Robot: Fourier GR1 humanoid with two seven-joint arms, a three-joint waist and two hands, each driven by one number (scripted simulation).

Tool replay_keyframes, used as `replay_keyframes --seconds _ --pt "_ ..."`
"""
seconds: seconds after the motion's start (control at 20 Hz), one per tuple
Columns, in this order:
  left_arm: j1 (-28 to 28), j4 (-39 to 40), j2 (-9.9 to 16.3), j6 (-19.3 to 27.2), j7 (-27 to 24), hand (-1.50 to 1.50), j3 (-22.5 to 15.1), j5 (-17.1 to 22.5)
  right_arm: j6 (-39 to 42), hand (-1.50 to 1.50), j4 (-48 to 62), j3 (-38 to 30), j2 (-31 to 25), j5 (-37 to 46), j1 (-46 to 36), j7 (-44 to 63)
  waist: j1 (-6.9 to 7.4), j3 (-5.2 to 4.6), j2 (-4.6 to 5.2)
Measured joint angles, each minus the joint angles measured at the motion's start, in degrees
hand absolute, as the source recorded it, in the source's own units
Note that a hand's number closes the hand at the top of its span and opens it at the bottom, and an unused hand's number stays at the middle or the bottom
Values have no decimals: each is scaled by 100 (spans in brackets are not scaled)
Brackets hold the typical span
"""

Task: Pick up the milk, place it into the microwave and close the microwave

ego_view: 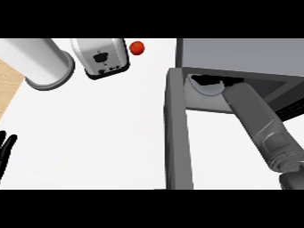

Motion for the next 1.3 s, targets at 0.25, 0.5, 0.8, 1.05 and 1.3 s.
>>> replay_keyframes --seconds 0.25,0.5,0.8,1.05,1.3 --pt "-9 -81 -46 36 40 -150 -129 -164 111 -150 153 -7 68 29 -231 145 3 1 -1" --pt "20 -50 -69 20 -27 -150 -172 -265 14 -150 133 -160 58 -85 -242 67 -30 1 -10" --pt "280 -202 -129 -19 -77 -150 -295 -384 -170 -150 105 -346 4 -219 -164 -52 -60 7 -23" --pt "296 -226 -186 9 -95 -150 -404 -543 -233 -150 79 -434 -27 -264 -133 -193 -94 14 -7" --pt "290 -355 -231 52 69 -150 -504 -590 -196 -150 45 -518 -145 -307 -67 -390 -119 21 10"
